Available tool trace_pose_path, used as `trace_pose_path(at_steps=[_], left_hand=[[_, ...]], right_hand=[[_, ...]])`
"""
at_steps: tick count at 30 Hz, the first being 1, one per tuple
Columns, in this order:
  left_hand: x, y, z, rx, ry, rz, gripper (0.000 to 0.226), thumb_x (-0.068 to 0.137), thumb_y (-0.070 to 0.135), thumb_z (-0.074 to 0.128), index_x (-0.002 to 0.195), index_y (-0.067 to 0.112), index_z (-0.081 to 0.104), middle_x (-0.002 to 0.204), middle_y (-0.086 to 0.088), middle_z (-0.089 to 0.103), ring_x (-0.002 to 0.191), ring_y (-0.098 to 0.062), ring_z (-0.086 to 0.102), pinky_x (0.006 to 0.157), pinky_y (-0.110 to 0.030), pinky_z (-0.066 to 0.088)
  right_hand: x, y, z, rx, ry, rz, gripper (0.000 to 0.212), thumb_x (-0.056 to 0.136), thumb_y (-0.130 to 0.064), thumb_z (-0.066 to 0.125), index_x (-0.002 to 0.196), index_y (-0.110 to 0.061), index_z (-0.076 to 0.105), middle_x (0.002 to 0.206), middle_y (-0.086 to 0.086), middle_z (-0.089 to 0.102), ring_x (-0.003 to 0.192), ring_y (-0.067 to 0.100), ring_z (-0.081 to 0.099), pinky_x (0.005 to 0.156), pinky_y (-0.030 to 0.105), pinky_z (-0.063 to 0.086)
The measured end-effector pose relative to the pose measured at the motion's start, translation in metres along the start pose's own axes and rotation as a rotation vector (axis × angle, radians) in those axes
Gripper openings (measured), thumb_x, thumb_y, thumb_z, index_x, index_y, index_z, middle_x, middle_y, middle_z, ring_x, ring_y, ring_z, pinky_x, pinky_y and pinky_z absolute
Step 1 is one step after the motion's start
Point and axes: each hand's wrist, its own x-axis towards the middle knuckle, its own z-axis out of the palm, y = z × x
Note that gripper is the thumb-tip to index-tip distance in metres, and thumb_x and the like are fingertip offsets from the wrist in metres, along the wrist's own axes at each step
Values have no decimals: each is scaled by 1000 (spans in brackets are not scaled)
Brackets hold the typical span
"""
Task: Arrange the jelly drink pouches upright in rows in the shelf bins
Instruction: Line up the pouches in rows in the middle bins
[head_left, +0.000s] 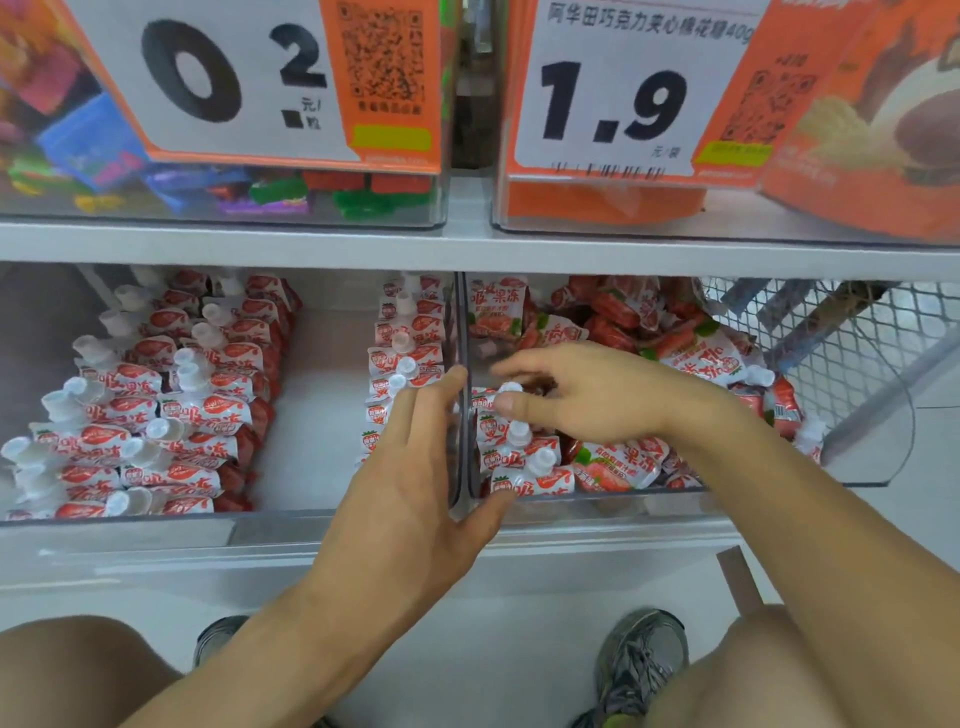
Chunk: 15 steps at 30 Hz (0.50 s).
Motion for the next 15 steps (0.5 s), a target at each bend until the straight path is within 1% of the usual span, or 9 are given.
trace_pose_path(at_steps=[1,3,5,6,7,8,10,13,15], left_hand=[[0,1,0,-11,-6,-5,86,69,41,80,137,28,30,125,12,45,106,-5,55,82,-38,55],[0,3,-1,-27,-17,-17,85,70,40,80,138,26,32,125,12,45,108,-10,57,82,-40,55],[1,5,-1,-32,-15,-21,85,69,39,81,138,26,33,124,11,46,106,-11,58,82,-40,55],[1,5,-1,-30,-12,-19,85,69,39,81,138,26,33,124,11,47,105,-10,58,82,-38,55],[1,6,0,-26,-10,-19,86,68,38,82,138,26,33,124,11,47,104,-9,58,83,-37,55],[1,6,0,-23,-9,-19,87,67,38,83,138,26,33,125,11,48,104,-7,58,84,-34,54],[0,6,-1,-16,-12,-16,88,66,38,83,138,25,34,126,11,49,100,-1,55,85,-20,50],[-1,3,0,4,-21,-8,87,66,38,83,138,24,36,126,12,50,94,7,50,80,3,37],[-1,0,1,2,-20,1,88,66,40,83,138,25,35,126,13,50,93,12,51,78,6,34]], right_hand=[[-4,2,-2,72,36,4,52,95,-57,48,140,-32,51,132,-12,61,107,-2,59,98,26,47],[-11,6,-9,173,237,8,38,95,-52,51,126,-34,62,118,-17,66,102,-4,61,90,19,48],[-5,12,-17,170,482,29,20,95,-45,56,107,-34,67,103,-17,69,94,0,64,82,21,50],[3,17,-20,143,542,53,15,94,-41,58,103,-32,67,100,-14,69,95,4,65,81,22,51],[13,20,-22,99,555,85,17,93,-39,60,106,-30,66,105,-10,70,99,9,65,85,23,50],[23,23,-23,45,543,118,26,93,-39,62,116,-27,65,115,-6,68,107,13,64,92,25,48],[43,28,-23,-13,485,128,49,92,-41,64,137,-24,52,138,-3,57,123,18,55,103,27,41],[69,28,-18,1,371,85,71,89,-44,67,148,-24,34,147,2,47,127,22,52,96,27,39],[84,31,-11,3,396,110,77,87,-43,70,149,-19,32,145,7,49,124,25,55,93,28,42]])
